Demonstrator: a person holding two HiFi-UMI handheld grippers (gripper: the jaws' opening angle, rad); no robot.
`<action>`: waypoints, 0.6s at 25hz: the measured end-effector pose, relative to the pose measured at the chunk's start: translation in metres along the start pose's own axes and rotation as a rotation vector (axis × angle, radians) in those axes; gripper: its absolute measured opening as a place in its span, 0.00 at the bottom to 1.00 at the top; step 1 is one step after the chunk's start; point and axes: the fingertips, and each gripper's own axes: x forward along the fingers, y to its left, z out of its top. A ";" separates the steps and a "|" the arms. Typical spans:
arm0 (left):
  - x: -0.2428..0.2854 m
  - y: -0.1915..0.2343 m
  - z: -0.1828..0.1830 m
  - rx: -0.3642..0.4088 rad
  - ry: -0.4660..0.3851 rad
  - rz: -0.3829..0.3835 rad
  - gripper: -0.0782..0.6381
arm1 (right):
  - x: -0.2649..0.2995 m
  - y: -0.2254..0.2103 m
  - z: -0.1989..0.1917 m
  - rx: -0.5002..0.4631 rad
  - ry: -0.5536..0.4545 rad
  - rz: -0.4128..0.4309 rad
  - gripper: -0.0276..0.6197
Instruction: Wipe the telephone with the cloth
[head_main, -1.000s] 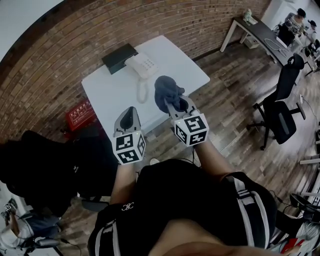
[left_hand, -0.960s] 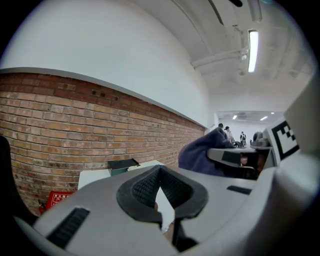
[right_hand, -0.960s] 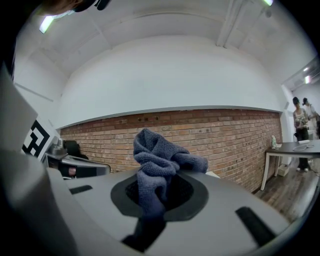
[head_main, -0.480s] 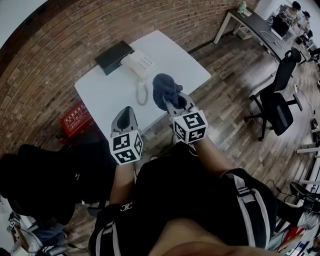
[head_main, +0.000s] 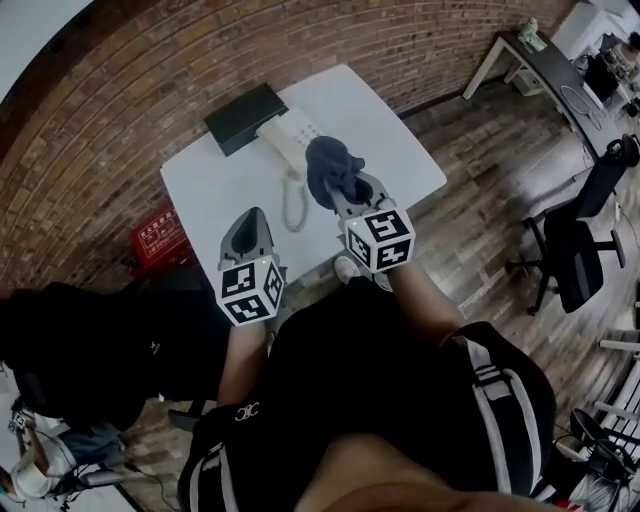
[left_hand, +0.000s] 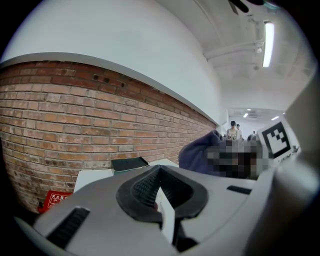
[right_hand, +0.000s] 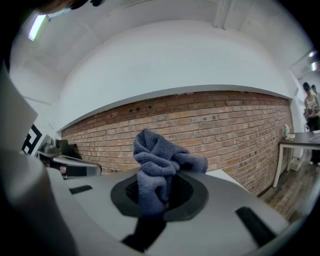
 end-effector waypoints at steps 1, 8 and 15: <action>0.010 -0.002 0.004 0.005 -0.001 0.010 0.10 | 0.009 -0.010 0.004 0.003 -0.006 0.011 0.08; 0.072 -0.014 0.025 0.009 0.017 0.104 0.10 | 0.062 -0.067 0.011 0.020 0.024 0.103 0.08; 0.092 -0.004 0.011 -0.051 0.073 0.260 0.10 | 0.116 -0.096 -0.005 0.037 0.093 0.222 0.08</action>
